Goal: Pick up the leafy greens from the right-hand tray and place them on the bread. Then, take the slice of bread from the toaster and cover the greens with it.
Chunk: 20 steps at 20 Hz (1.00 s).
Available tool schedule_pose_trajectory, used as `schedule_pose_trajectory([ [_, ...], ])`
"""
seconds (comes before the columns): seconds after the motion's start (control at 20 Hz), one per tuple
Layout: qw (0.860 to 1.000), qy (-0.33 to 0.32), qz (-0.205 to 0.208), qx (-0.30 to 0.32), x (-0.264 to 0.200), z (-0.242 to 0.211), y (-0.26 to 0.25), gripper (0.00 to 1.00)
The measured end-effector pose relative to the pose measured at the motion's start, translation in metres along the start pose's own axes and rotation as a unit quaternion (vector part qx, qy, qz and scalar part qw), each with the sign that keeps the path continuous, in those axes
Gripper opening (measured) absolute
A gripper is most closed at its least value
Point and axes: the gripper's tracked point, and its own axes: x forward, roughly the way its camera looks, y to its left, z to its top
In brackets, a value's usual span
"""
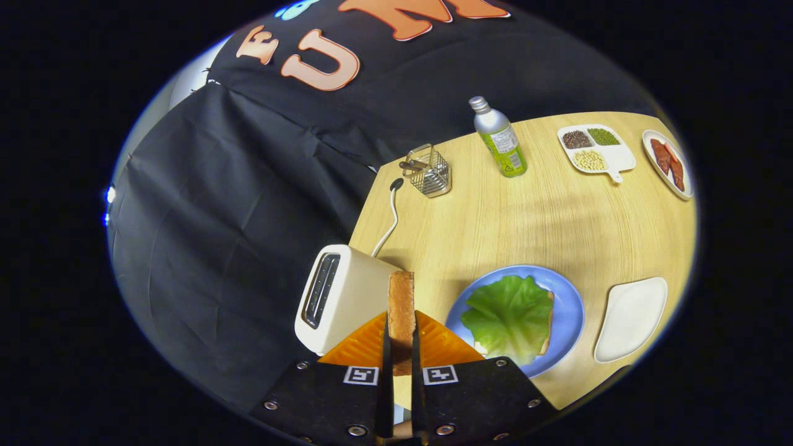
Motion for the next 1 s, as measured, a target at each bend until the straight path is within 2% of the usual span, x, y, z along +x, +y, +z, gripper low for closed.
schedule_pose_trajectory([
  [0.55,0.999,0.011,-0.023,0.027,0.021,-0.021,-0.075,0.12],
  [0.7,0.999,0.017,-0.016,0.036,0.023,-0.028,-0.083,0.12],
  [1.0,0.999,0.013,-0.041,0.02,0.03,-0.035,-0.113,0.14],
])
